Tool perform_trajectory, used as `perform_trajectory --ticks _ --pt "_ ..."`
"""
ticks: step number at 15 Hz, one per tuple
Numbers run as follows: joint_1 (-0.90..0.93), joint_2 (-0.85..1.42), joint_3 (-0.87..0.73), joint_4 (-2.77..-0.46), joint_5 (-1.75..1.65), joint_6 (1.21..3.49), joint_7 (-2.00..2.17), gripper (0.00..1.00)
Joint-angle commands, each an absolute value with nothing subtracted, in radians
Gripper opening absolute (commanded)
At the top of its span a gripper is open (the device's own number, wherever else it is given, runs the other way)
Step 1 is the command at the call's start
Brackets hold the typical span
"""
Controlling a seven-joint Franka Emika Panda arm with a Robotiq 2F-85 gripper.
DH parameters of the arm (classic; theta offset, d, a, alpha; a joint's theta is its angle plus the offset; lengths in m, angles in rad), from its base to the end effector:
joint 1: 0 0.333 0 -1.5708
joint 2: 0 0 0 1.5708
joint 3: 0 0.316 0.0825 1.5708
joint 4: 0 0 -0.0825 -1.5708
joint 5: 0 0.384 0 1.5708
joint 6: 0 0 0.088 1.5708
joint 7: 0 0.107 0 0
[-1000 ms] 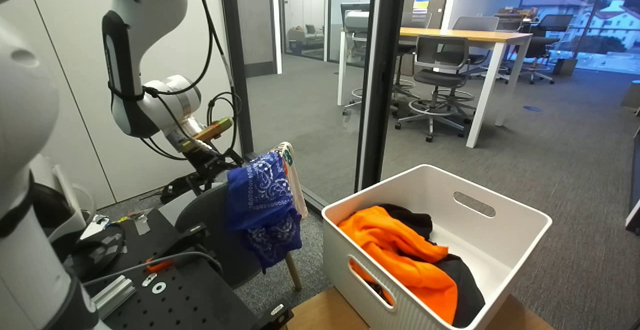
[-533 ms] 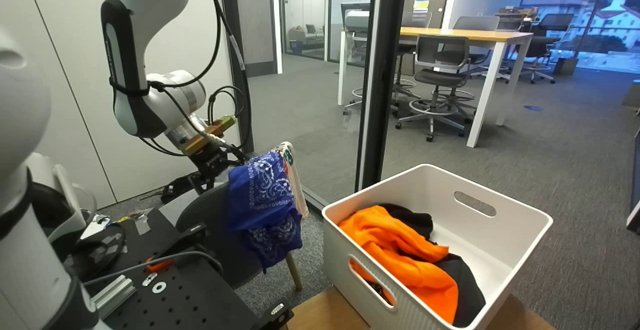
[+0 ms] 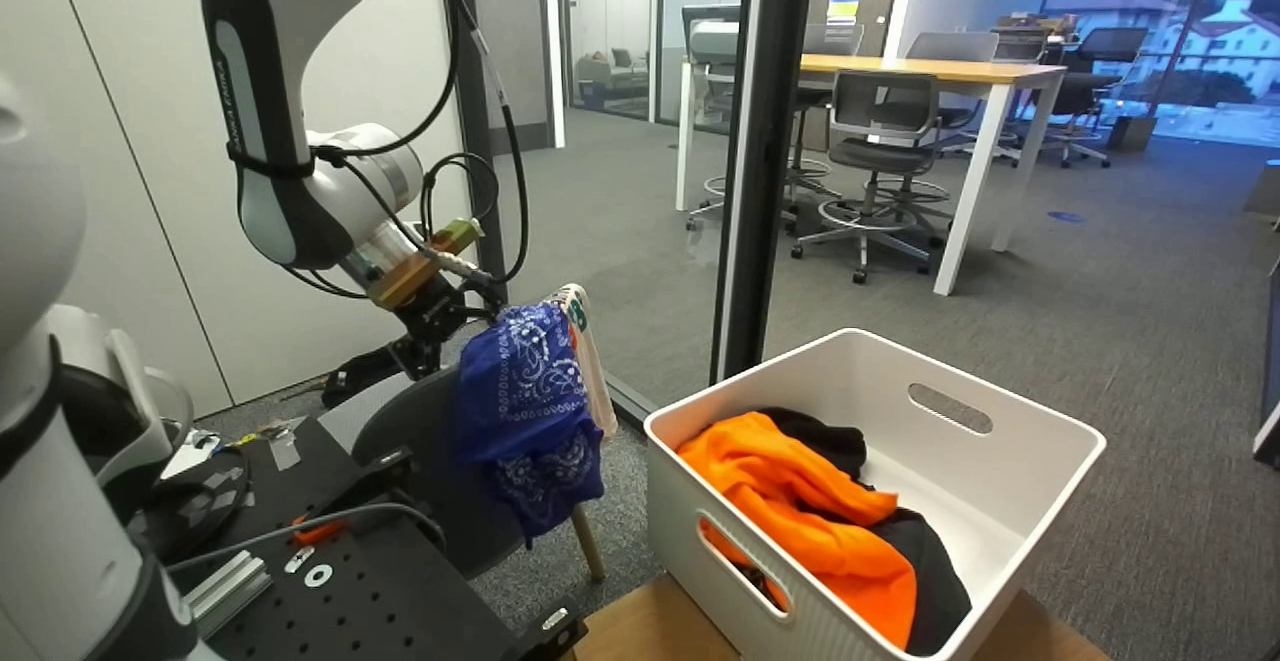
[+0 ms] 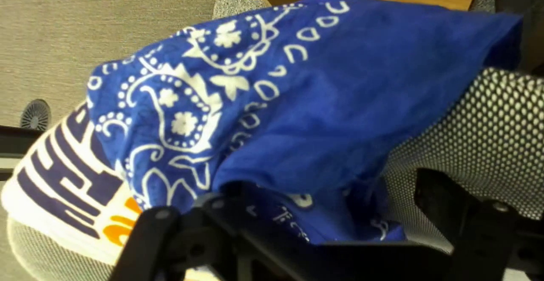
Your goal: Put the blue cloth in the basket.
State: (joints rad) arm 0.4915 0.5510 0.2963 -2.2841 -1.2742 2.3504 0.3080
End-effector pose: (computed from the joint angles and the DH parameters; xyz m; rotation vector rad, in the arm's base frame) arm 0.3315 0.3377 0.0952 1.7911 1.8096 0.0047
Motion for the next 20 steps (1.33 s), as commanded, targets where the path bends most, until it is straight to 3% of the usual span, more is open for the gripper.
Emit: perform_trajectory --ticks 1,7,8,10,18,20 --pt "0.441 0.463 0.270 -2.374 -1.352 2.351 0.343 1.00" --pt "0.428 0.459 0.274 -2.380 -1.373 2.360 0.381 1.00" --pt "0.429 0.461 0.276 -2.376 -1.370 2.359 0.381 0.75" --pt "0.428 0.463 0.276 -2.379 -1.370 2.359 0.383 0.69" --pt "0.410 0.436 0.279 -2.400 -1.411 2.359 0.387 0.06" --pt "0.401 0.431 0.280 -2.402 -1.428 2.357 0.389 0.00"
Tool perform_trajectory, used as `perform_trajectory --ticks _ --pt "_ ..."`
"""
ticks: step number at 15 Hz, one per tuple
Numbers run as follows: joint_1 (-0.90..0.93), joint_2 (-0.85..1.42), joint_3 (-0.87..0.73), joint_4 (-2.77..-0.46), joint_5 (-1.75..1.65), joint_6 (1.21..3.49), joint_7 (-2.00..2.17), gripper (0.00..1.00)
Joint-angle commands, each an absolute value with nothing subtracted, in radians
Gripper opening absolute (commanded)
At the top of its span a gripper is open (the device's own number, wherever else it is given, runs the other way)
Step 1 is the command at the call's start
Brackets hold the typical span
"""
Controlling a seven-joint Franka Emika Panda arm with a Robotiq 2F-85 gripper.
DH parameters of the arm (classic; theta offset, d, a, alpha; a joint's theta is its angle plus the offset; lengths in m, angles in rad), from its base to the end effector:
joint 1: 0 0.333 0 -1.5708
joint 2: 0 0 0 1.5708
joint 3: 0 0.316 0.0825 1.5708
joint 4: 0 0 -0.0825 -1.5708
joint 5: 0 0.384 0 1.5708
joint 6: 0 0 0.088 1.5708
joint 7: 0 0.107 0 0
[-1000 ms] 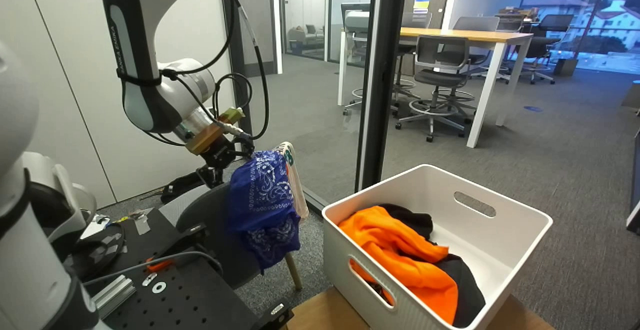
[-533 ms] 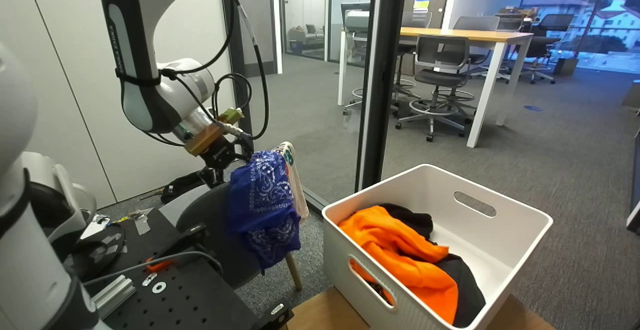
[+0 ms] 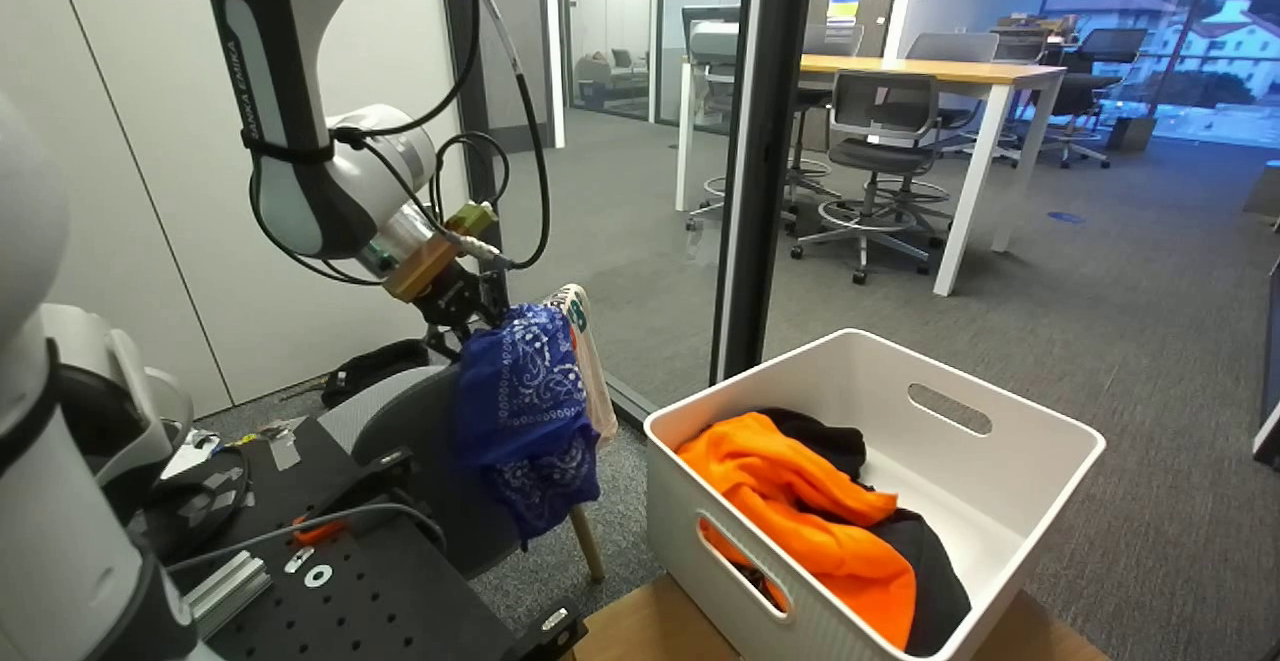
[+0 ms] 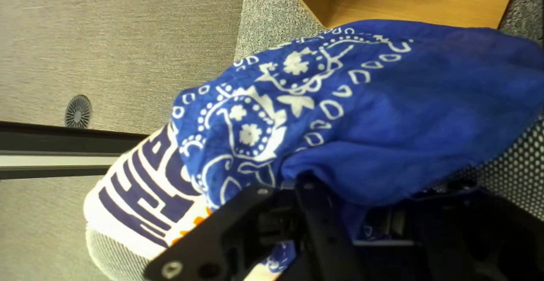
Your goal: Put the blue cloth in the basket.
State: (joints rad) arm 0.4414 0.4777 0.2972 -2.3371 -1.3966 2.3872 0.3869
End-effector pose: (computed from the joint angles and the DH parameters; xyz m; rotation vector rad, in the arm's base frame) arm 0.3417 0.3187 0.1162 1.7803 1.7830 0.1240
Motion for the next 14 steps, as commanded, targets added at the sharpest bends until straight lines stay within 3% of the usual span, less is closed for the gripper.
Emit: perform_trajectory --ticks 1,3,14 --pt "0.399 0.431 0.281 -2.401 -1.433 2.356 0.391 0.01" --pt "0.398 0.429 0.281 -2.403 -1.435 2.352 0.396 0.05" --pt "0.373 0.245 0.276 -2.546 -1.551 2.152 0.515 0.04"
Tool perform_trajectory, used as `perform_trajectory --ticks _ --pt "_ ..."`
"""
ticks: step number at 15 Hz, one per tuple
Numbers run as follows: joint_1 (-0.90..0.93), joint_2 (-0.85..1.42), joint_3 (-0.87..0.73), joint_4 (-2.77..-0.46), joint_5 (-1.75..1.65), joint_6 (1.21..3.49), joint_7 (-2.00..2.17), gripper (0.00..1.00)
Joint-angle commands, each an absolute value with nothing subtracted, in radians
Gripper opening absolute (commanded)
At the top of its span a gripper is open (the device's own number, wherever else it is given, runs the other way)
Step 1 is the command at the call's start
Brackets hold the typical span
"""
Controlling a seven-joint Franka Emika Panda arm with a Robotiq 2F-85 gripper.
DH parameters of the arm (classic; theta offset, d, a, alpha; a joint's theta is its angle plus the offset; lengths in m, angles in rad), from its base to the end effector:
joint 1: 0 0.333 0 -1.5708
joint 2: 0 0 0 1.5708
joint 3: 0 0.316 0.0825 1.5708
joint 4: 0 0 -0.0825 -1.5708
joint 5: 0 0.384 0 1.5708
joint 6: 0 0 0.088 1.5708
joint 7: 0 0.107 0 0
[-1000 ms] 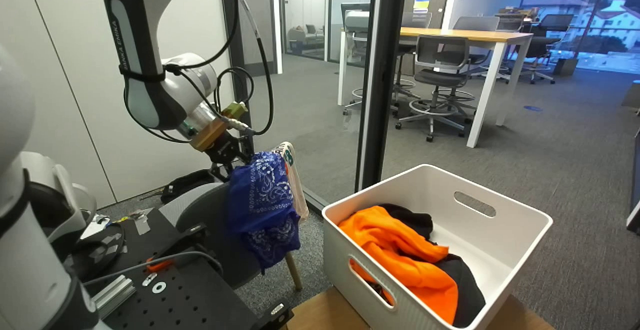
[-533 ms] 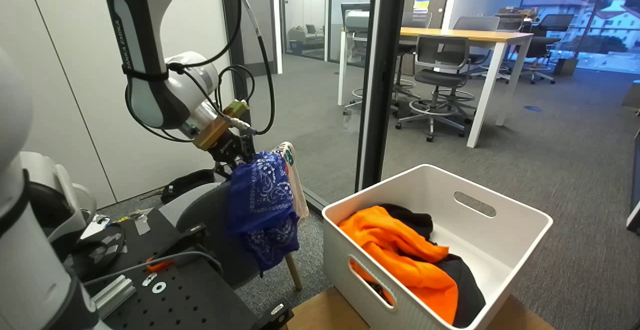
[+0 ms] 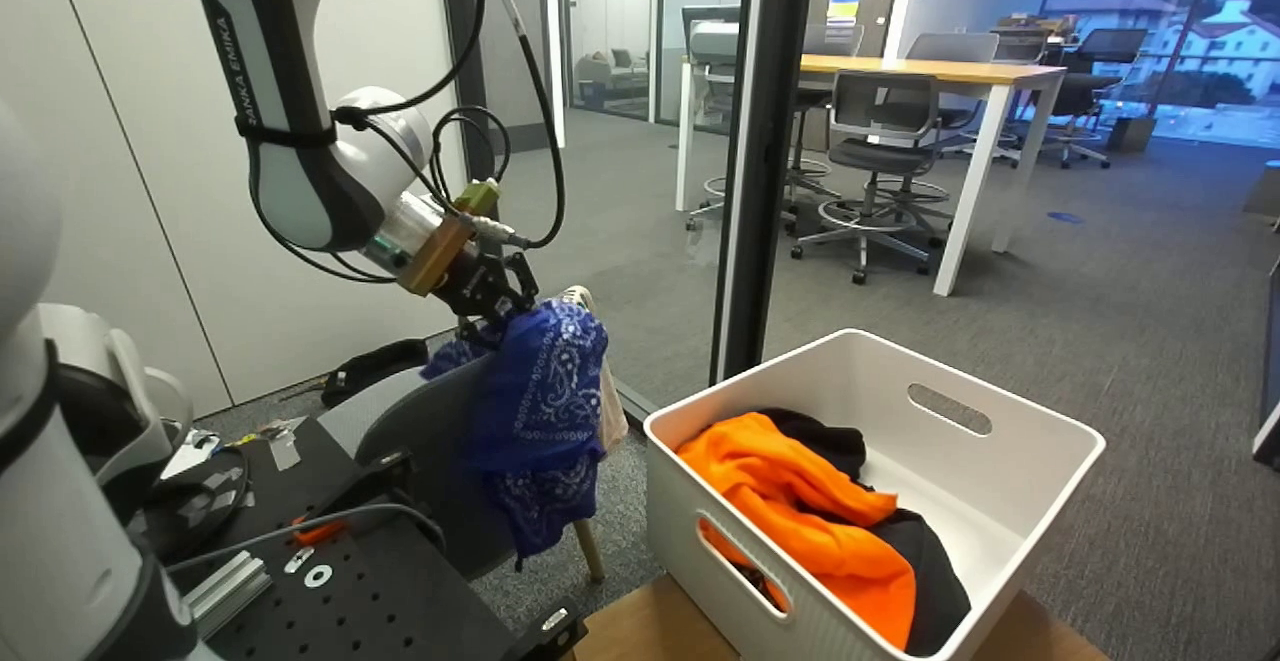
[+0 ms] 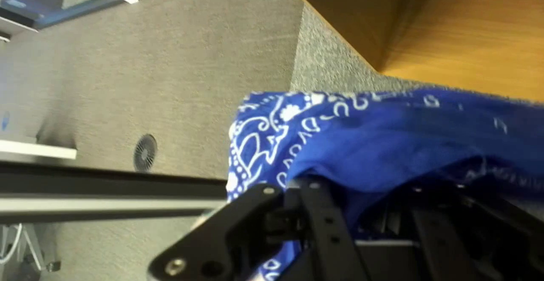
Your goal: Put the blue cloth in the basket.
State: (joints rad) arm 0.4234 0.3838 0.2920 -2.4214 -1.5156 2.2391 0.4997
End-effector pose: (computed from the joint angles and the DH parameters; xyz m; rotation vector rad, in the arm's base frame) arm 0.3474 0.2791 0.1361 1.6753 1.6071 0.1695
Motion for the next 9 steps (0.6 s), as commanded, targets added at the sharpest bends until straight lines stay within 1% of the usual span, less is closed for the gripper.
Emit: perform_trajectory --ticks 1,5,9 --pt "0.363 0.219 0.273 -2.567 -1.547 2.104 0.513 0.04" --pt "0.310 0.103 0.259 -2.651 -1.540 1.909 0.505 0.04" --pt "0.282 0.008 0.252 -2.687 -1.563 1.718 0.507 0.04"
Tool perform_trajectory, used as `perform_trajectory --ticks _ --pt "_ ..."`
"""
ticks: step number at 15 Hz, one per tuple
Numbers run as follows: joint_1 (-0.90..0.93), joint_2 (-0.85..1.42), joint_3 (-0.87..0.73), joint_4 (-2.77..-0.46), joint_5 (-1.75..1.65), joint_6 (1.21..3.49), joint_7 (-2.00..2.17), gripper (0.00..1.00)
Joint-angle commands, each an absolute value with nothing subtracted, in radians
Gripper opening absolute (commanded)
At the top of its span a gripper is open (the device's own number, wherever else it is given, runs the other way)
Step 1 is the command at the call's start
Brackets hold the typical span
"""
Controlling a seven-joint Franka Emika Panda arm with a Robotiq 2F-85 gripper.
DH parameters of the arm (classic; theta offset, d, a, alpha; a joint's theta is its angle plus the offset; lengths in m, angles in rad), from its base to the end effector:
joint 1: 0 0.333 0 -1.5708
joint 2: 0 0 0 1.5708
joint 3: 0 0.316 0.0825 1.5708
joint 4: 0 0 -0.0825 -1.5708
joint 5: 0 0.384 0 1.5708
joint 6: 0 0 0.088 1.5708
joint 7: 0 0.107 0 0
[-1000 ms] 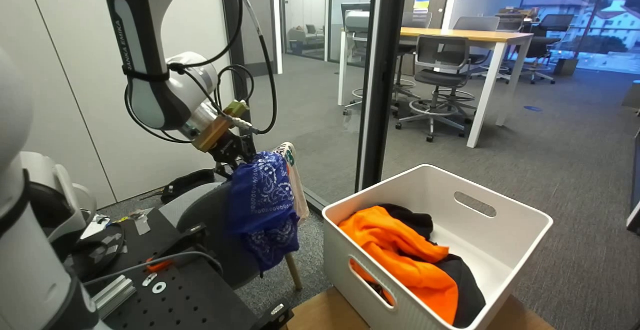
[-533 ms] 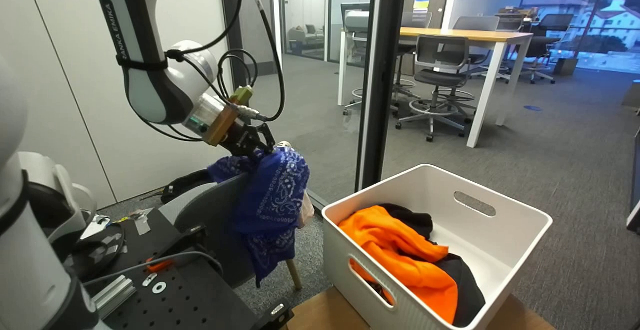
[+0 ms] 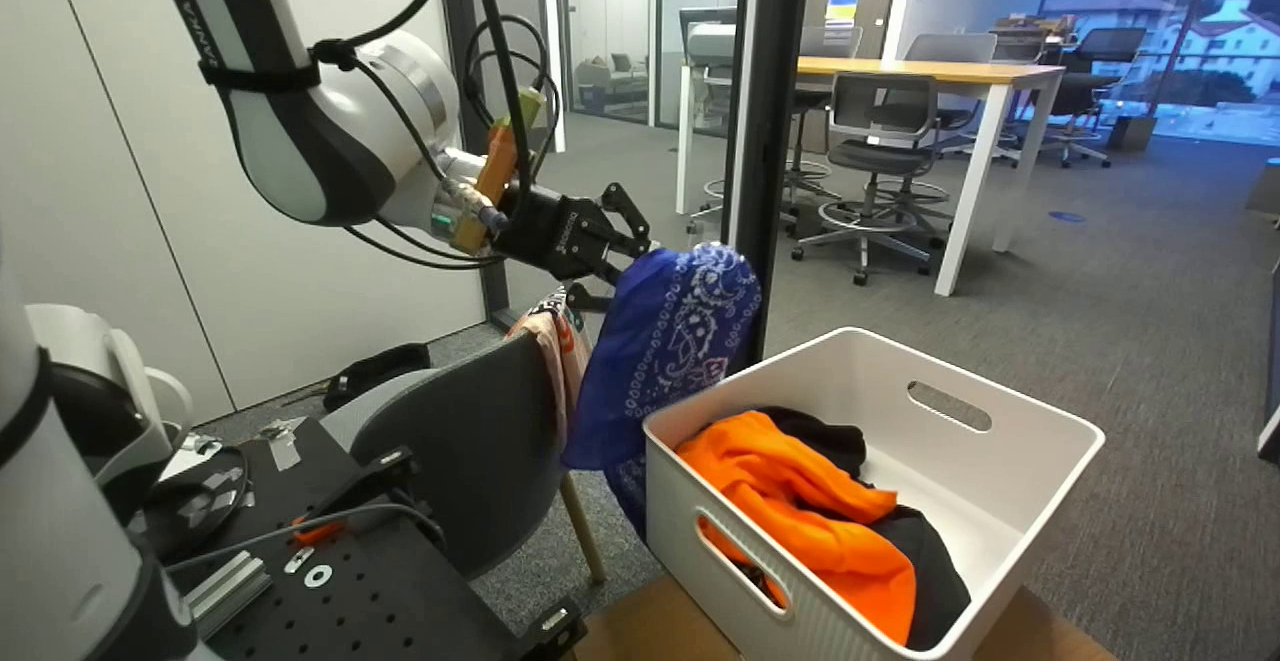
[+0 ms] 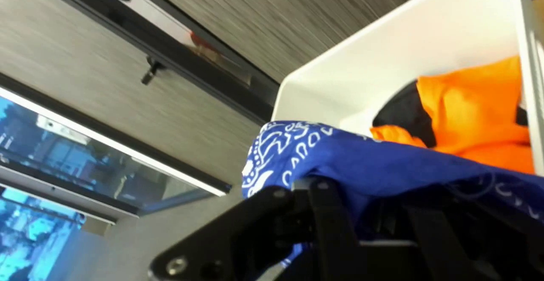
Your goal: Put the blue cloth in the basket.
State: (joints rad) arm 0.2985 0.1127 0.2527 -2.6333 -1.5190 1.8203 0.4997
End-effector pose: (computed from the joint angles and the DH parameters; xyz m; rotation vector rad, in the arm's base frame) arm 0.3660 0.1323 0.2096 1.4944 1.0883 -0.0391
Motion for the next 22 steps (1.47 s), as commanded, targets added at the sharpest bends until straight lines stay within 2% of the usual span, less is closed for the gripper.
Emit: perform_trajectory --ticks 1,5,10,22 --pt "0.278 -0.010 0.251 -2.694 -1.581 1.671 0.508 0.04" --pt "0.242 -0.080 0.228 -2.718 -1.719 1.542 0.544 0.04" --pt "0.178 -0.145 0.154 -2.704 -1.819 1.534 0.721 0.02" --pt "0.041 -0.249 -0.084 -2.662 -1.708 1.951 1.009 0.02"
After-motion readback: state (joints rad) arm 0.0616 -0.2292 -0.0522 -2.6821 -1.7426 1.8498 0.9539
